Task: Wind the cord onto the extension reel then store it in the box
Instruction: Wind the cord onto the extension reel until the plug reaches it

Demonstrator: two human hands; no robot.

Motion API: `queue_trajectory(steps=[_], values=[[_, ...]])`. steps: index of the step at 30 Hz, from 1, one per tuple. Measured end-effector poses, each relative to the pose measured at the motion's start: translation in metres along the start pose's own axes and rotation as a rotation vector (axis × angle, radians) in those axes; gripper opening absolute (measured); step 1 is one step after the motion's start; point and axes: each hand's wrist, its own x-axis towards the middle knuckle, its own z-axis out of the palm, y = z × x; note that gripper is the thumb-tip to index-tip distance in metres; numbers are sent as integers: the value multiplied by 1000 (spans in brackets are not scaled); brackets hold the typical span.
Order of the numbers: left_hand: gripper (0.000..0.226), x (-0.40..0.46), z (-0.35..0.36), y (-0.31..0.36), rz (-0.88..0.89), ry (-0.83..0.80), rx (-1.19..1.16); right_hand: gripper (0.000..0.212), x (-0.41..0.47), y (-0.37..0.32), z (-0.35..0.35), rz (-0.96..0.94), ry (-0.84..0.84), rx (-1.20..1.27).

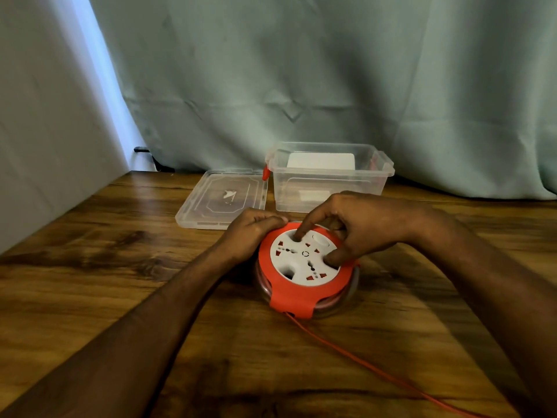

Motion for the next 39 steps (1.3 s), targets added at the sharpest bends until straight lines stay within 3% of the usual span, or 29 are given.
queue_trajectory(steps=[8,15,26,29,32,35,39], values=[[27,2,1,-1,-21,13,18,58,-1,-4,1,34,73,-204],[28,0,1,3,-28,19,3,48,4,-15,12,52,84,-242],[29,0,-1,1,-12,-5,12,52,8,-20,18,52,60,-155],[29,0,-1,1,-16,-6,9,41,5,-15,12,20,98,-156],[29,0,-1,1,-16,-7,23,12,1,-8,0,6,108,-88],[30,1,-2,1,-21,-10,46,38,1,-2,-2,-24,49,-4],[30,1,-2,3,-27,-56,22,48,4,7,0,-58,6,76]])
